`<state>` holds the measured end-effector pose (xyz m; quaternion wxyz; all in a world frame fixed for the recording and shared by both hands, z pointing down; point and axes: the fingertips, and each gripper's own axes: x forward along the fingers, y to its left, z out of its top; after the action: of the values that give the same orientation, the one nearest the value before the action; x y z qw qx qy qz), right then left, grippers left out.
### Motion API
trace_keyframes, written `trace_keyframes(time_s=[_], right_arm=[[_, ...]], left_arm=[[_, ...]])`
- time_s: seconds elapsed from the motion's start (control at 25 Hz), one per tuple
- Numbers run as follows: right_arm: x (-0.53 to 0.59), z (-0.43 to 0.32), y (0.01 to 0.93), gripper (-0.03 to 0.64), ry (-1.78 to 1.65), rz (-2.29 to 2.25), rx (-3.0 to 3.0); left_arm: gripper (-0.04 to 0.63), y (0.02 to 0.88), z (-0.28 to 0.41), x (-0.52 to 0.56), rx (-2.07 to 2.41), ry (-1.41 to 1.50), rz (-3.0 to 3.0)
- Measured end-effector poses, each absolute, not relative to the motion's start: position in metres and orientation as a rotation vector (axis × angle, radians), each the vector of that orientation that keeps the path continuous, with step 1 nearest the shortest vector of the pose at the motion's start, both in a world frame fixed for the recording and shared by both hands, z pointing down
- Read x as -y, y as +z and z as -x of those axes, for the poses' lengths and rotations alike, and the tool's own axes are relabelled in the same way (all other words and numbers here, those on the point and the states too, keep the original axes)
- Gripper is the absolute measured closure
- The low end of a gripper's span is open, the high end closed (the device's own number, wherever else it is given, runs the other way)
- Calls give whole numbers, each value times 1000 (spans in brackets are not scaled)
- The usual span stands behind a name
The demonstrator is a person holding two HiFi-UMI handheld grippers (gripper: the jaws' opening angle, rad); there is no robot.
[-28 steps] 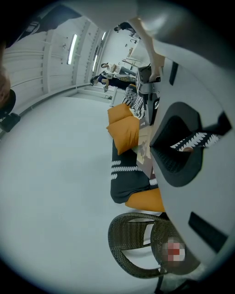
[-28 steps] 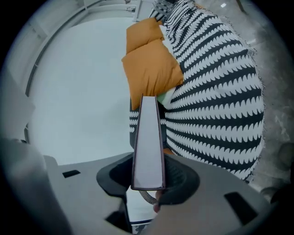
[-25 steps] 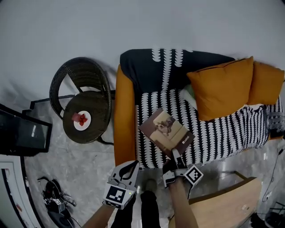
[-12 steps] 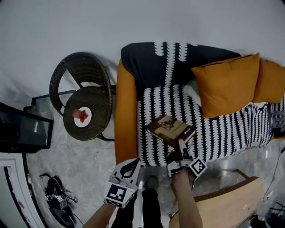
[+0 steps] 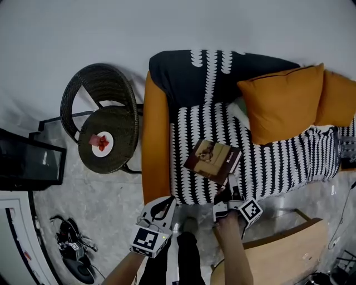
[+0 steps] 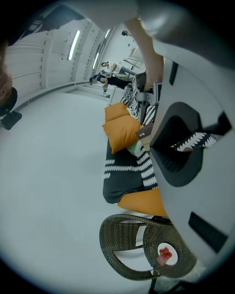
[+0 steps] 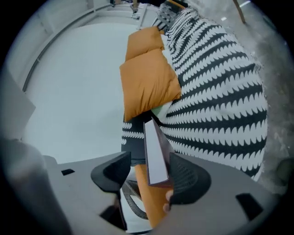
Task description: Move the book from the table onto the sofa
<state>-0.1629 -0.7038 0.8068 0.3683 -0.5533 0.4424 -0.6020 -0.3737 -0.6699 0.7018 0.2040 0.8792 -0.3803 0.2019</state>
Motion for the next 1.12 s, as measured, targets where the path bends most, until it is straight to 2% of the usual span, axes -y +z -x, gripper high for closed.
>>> trace_keyframes(time_s=[0.28,0.68,0.84,1.12], right_arm=[[702,123,775,362,-1425,1533,-1160],[704,139,748,371,-1457,1428,-1251],[698,155,727,448,-1456,1425,-1361],[678,182,677,541,-1443,1454,-1580]], left_arm=[[581,692,365,673,1047,546,-2461],[581,673,358,685,1054,496,-2442],[581,659,358,687,1058,472,-2423],[581,620,353,684,1034,448,-2422]])
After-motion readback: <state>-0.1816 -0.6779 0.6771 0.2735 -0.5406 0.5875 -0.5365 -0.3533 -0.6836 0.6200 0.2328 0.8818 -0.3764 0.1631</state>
